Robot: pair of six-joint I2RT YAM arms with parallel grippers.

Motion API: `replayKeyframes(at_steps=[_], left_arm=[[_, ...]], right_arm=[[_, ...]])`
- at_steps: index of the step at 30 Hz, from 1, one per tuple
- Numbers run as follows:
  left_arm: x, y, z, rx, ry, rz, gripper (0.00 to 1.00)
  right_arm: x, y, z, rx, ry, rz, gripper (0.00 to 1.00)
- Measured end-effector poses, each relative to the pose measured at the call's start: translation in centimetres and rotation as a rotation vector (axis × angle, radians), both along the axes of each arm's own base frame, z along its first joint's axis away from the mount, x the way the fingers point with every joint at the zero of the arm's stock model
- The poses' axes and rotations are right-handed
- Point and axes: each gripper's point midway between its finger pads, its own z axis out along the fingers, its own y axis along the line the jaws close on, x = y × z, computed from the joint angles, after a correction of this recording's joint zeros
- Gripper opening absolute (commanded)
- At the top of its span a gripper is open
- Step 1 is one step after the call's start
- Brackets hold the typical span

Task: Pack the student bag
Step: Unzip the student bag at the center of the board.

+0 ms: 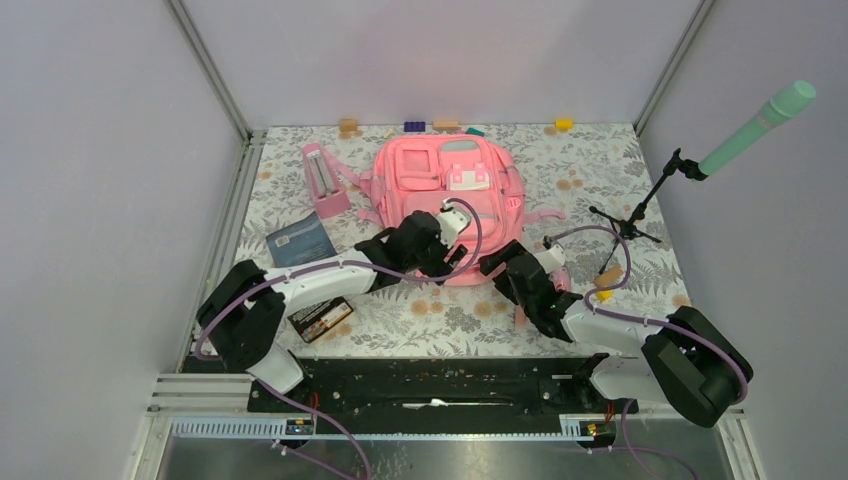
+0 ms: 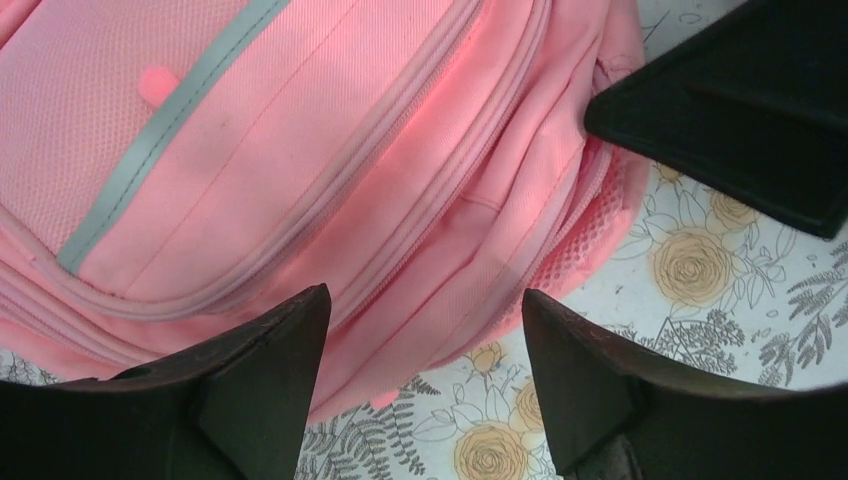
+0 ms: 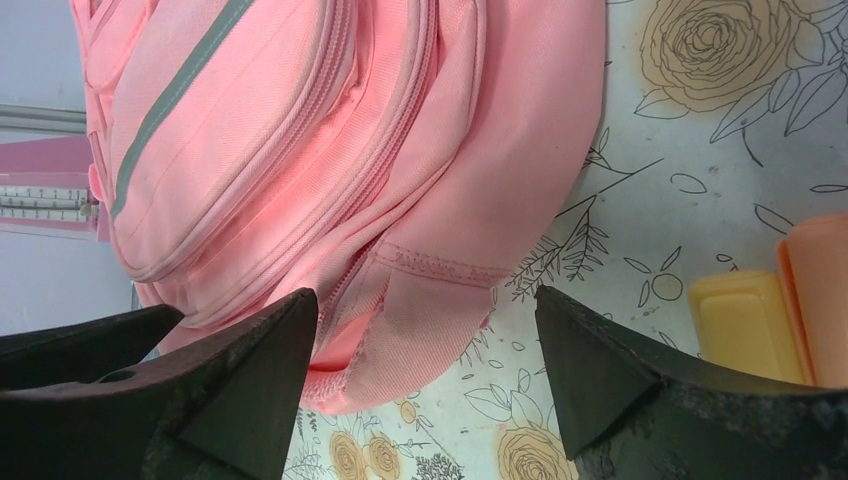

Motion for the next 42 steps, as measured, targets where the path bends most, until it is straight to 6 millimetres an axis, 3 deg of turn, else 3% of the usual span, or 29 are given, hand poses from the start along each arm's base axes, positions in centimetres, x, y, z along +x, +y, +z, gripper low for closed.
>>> replayKeyframes(at_steps=[8, 15, 20, 25, 31, 35, 42], left_arm=[[0.5, -0.6, -0.7, 0.035, -0.017, -0.006, 0.63], [1.1, -1.0, -1.0, 0.055, -0.030, 0.006, 0.14], [1.5, -1.0, -0.9, 0.061, -0.047, 0.050, 0.00], [1.8, -0.7, 0.7, 0.015, -0.057, 0.114, 0.00], [2.0, -0.4, 7.1, -0.158, -0.129, 0.189, 0.00], [1.8, -0.3, 10.0, -0.259, -0.154, 0.210, 0.00], [1.6, -0.5, 10.6, -0.320, -0.120, 0.245, 0.00]], right_arm=[[-0.3, 0.1, -0.1, 0.014, -0.001, 0.014, 0.85], [-0.5, 0.1, 0.3, 0.025, -0.013, 0.018, 0.84], [-0.8, -0.2, 0.4, 0.026, -0.026, 0.026, 0.83], [-1.1, -0.4, 0.6, 0.020, -0.044, 0.038, 0.84], [-1.0, 0.1, 1.2, 0.022, -0.071, 0.072, 0.85], [-0.8, 0.5, 2.3, 0.043, -0.107, 0.088, 0.85], [-0.9, 1.0, 4.1, 0.088, -0.147, 0.116, 0.86]])
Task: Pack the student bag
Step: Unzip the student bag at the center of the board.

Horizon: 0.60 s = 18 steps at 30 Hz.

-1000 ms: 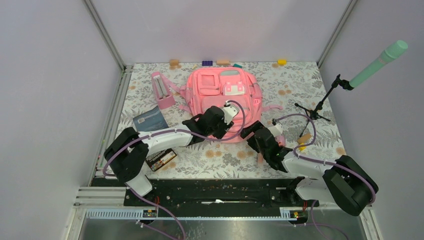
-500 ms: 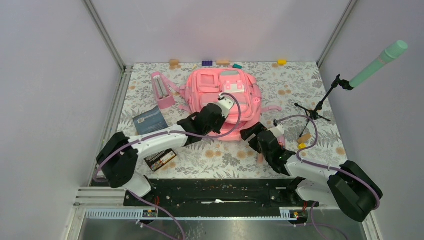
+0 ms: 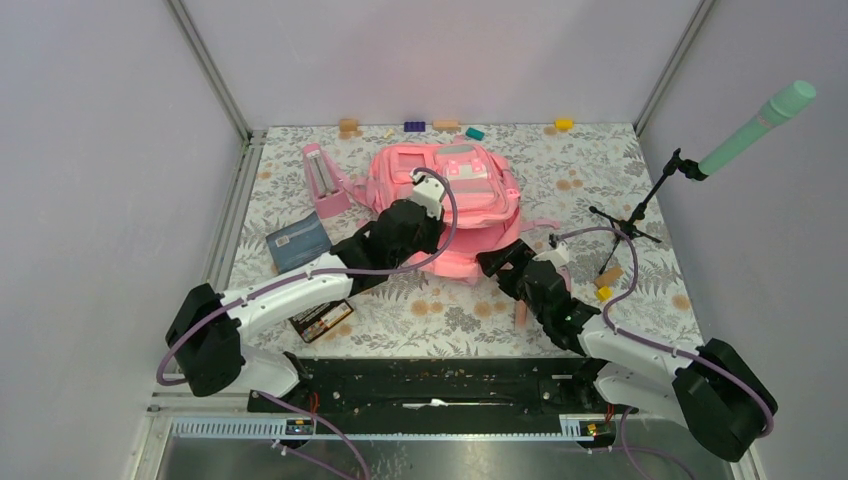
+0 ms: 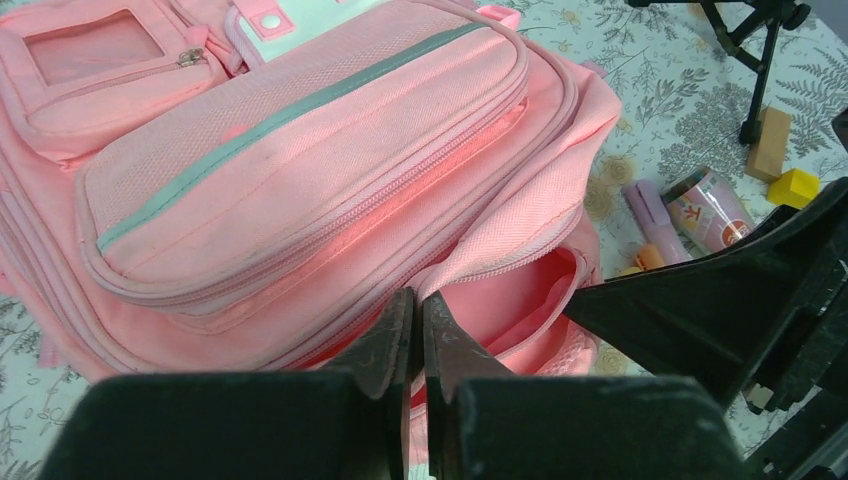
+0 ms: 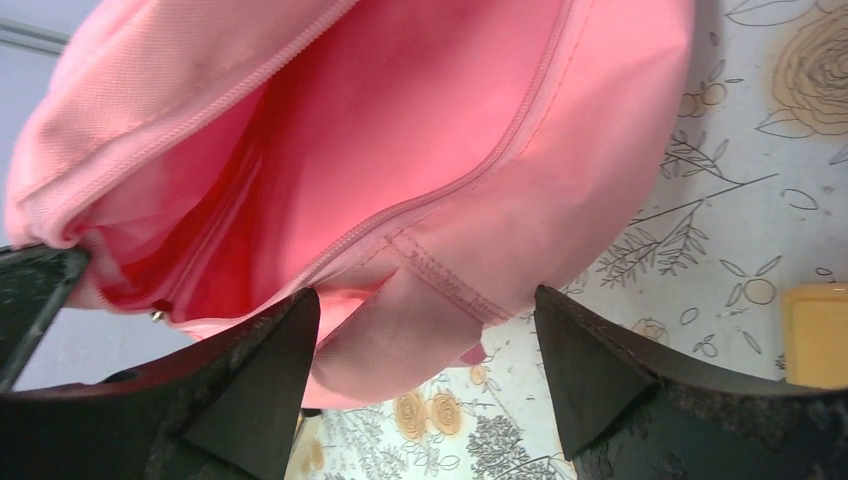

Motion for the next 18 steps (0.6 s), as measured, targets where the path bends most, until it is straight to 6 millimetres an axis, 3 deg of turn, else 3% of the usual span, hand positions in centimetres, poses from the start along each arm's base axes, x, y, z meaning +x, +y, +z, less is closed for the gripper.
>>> replayKeyframes(at_steps=[6, 9, 10, 11, 14, 16, 18], left_arm=[[-0.1, 0.0, 0.4, -0.042, 0.021, 0.020, 0.00], [-0.2, 0.0, 0.7, -0.066, 0.029, 0.029, 0.00], [-0.2, 0.0, 0.7, -0.072, 0.032, 0.032, 0.00], [-0.2, 0.0, 0.8, -0.078, 0.035, 0.034, 0.00], [-0.2, 0.3, 0.7, -0.100, 0.052, 0.045, 0.00], [0.0, 0.6, 0.7, -0.122, 0.068, 0.057, 0.00], [0.3, 0.9, 1.0, -0.160, 0.083, 0.061, 0.00]], right_arm=[[-0.3, 0.4, 1.7, 0.051, -0.030, 0.022, 0.86], [-0.5, 0.6, 1.6, 0.064, -0.015, 0.028, 0.79], [-0.5, 0.6, 1.4, 0.066, -0.009, 0.030, 0.73], [-0.5, 0.7, 1.1, 0.068, 0.000, 0.031, 0.61], [-0.5, 1.0, 0.1, 0.061, 0.030, 0.037, 0.17], [-0.5, 1.1, -0.6, 0.059, 0.050, 0.034, 0.03], [-0.5, 1.1, -0.7, 0.062, 0.053, 0.031, 0.00]])
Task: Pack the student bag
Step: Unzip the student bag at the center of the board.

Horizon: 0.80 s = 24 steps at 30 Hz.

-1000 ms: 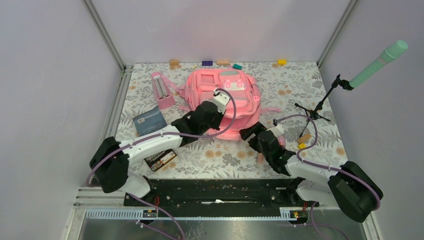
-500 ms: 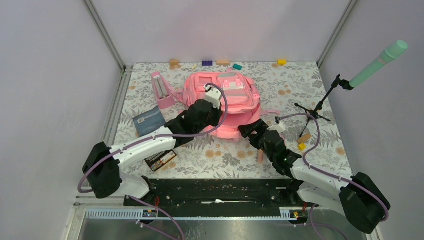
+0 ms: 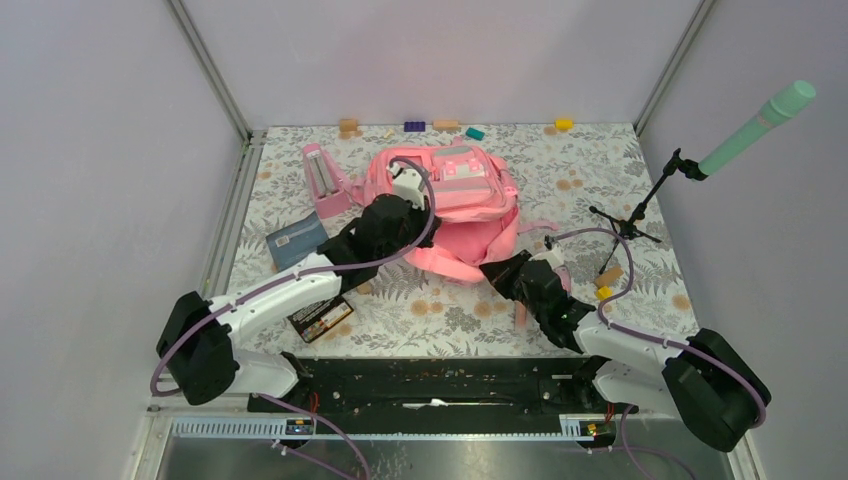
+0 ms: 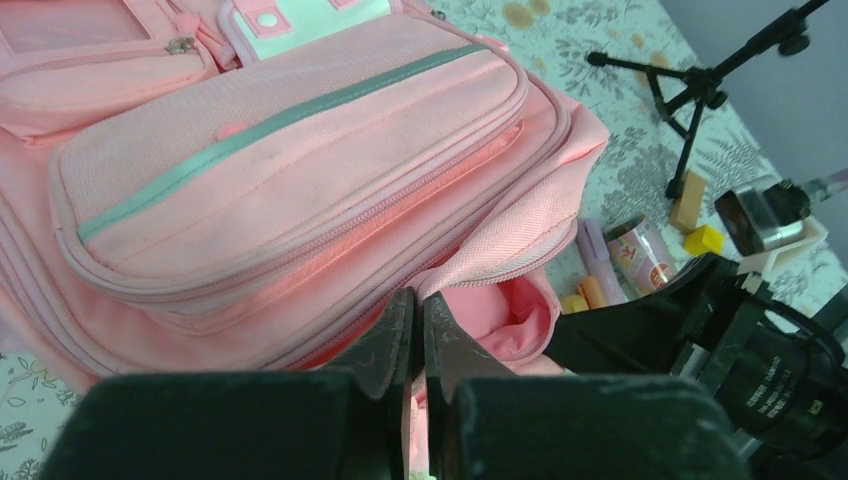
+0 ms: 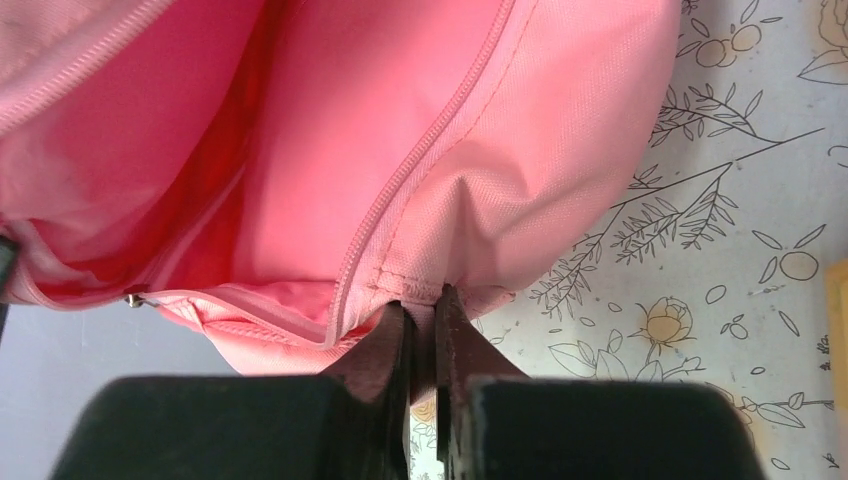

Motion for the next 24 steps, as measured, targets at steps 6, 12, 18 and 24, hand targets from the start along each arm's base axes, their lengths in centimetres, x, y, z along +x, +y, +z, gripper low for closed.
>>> replayKeyframes(at_steps=[6, 12, 18, 24], left_arm=[[0.9, 1.5, 1.0, -0.071, 0.017, 0.015, 0.00], [1.9, 2.9, 1.4, -0.101, 0.031, 0.022, 0.00], [1.9, 3.3, 1.8, -0.112, 0.030, -0.027, 0.00], [1.0, 3.1, 2.0, -0.064, 0.036, -0.121, 0.00]], right_arm=[[0.1, -0.1, 0.1, 0.000, -0.007, -0.007, 0.00], [0.4, -0.7, 0.7, -0.017, -0.036, -0.031, 0.00], [0.4, -1.2, 1.2, -0.080, -0.083, -0.011, 0.05], [0.1, -2.2, 3.8, -0.222, -0.184, 0.050, 0.00]])
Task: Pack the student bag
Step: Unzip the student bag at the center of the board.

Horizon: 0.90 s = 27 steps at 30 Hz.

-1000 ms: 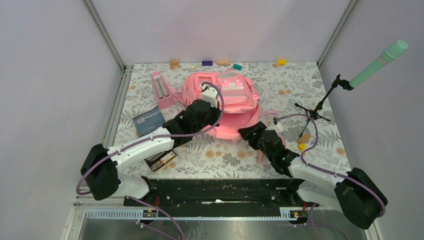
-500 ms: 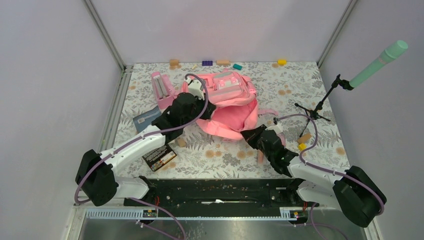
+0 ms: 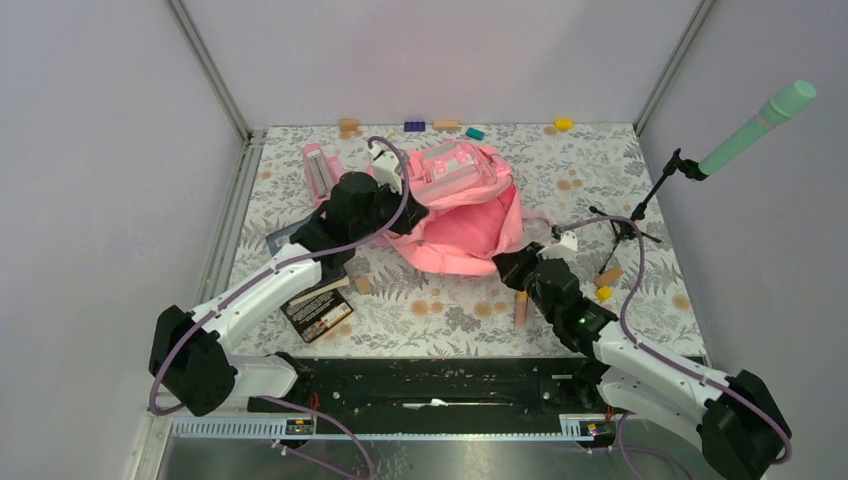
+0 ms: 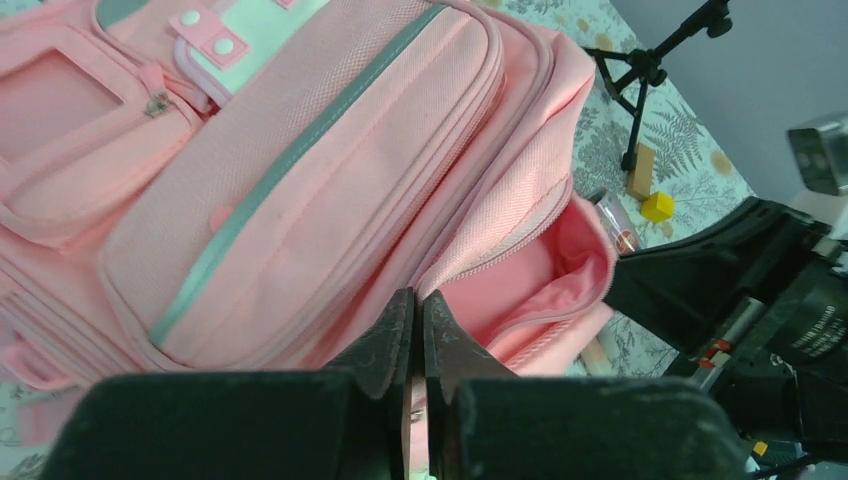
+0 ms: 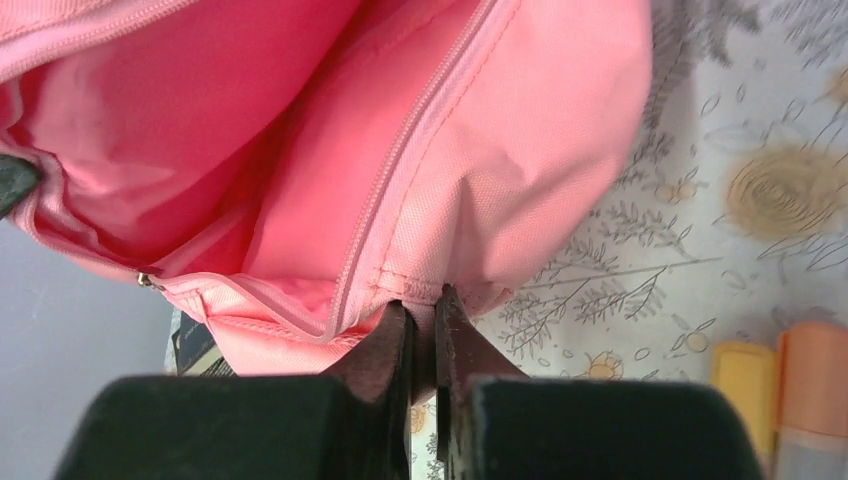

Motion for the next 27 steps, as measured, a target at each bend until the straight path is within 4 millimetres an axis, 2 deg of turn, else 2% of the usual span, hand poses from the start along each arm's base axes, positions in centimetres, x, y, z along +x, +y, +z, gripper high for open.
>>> replayKeyframes(at_steps=[5, 8, 13, 20, 27], left_arm=[[1.0, 1.5, 2.2, -0.030, -0.025, -0.005, 0.00], [1.5, 2.5, 3.1, -0.047, -0.036, 0.005, 0.00], [2.2, 3.4, 3.4, -0.050, -0.020, 0.011, 0.00], [5.8, 3.8, 5.6, -0.040, -0.037, 0.039, 0.00], [8.6, 3.0, 8.0, -0.009, -0.083, 0.027, 0.00]], right_arm=[[-0.1, -1.4, 2.5, -0.084, -0.093, -0.001, 0.00], [-0.2, -1.8, 2.0, -0.121, -0.087, -0.001, 0.00], [-0.3, -2.0, 1.1, -0.138, -0.061, -0.007, 0.00], [-0.4, -2.9, 0.7, -0.136, -0.047, -0.053, 0.00], [-0.8, -3.8, 0.9, -0.108, -0.057, -0.092, 0.00]])
